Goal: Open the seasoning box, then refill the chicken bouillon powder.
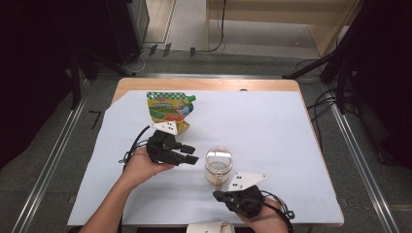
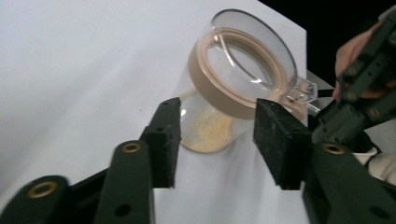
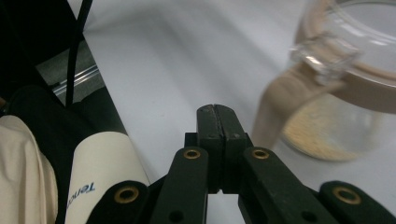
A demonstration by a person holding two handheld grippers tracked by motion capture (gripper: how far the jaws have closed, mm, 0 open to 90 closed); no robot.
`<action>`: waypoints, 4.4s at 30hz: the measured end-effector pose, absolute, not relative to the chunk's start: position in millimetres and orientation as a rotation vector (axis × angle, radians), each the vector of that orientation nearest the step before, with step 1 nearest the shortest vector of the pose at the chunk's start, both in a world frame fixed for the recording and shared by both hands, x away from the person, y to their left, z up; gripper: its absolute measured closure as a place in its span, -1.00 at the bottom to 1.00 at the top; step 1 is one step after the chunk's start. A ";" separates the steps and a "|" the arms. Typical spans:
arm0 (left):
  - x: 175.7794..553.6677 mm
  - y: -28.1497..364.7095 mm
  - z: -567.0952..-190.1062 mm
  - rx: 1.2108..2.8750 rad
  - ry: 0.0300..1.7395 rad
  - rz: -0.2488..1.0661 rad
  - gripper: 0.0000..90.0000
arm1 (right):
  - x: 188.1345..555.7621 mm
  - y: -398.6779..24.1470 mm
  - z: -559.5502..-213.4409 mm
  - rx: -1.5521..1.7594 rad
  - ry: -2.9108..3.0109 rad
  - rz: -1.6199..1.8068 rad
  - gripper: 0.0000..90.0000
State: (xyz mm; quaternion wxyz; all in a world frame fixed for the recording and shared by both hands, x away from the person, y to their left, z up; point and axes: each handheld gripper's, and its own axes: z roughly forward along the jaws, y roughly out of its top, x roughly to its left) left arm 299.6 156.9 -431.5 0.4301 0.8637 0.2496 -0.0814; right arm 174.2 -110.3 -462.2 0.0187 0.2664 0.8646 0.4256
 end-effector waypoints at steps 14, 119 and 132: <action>301.5 156.8 -431.9 2.143 0.633 -0.224 0.01 | 186.7 -102.5 -475.1 0.895 2.646 1.303 1.00; 318.1 53.2 -450.2 2.198 0.387 0.010 -0.70 | 288.2 -200.6 -473.9 1.360 2.321 1.128 1.00; 316.1 55.3 -445.3 2.208 0.362 0.036 -0.65 | 287.2 -200.0 -473.9 1.359 2.315 1.125 1.00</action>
